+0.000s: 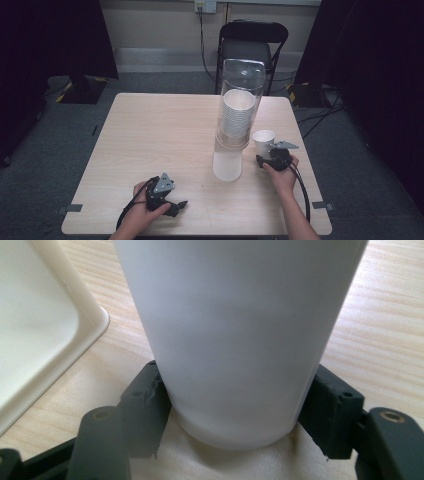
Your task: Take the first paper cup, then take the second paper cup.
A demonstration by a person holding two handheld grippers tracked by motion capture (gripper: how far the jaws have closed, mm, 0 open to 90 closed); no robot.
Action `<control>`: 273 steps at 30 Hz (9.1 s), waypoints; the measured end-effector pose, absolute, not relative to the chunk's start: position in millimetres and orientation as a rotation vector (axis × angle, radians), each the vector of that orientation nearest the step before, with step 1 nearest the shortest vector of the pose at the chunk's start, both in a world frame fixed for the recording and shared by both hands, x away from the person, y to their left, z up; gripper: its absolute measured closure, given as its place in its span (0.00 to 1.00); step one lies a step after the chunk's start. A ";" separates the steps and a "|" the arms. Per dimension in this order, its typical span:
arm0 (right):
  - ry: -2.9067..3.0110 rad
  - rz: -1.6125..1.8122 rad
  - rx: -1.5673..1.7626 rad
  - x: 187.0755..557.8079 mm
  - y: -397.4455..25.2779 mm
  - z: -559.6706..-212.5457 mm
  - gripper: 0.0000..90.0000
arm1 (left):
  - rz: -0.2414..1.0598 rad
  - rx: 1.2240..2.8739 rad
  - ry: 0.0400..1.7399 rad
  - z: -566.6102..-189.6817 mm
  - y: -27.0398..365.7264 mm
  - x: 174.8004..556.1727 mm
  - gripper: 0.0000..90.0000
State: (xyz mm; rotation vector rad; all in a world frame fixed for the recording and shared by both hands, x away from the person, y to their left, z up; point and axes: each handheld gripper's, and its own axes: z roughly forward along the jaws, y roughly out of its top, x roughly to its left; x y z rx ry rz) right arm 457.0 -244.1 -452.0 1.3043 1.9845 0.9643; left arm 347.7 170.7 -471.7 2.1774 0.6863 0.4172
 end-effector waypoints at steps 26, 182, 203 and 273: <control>1.956 1.024 1.264 429.1 -256.9 -446.2 0.24 | 0.416 2.176 0.687 -471.7 170.6 347.6 0.13; 1.875 1.495 0.807 410.6 -145.5 -384.3 0.38 | 0.415 2.190 0.678 -471.2 170.4 348.6 0.12; 1.854 1.531 0.787 411.0 -147.1 -392.4 0.39 | 0.415 2.190 0.678 -471.2 170.4 348.5 0.12; 2.218 1.180 0.909 395.9 -181.5 -456.4 0.40 | 0.411 2.197 0.666 -471.2 170.3 348.7 0.11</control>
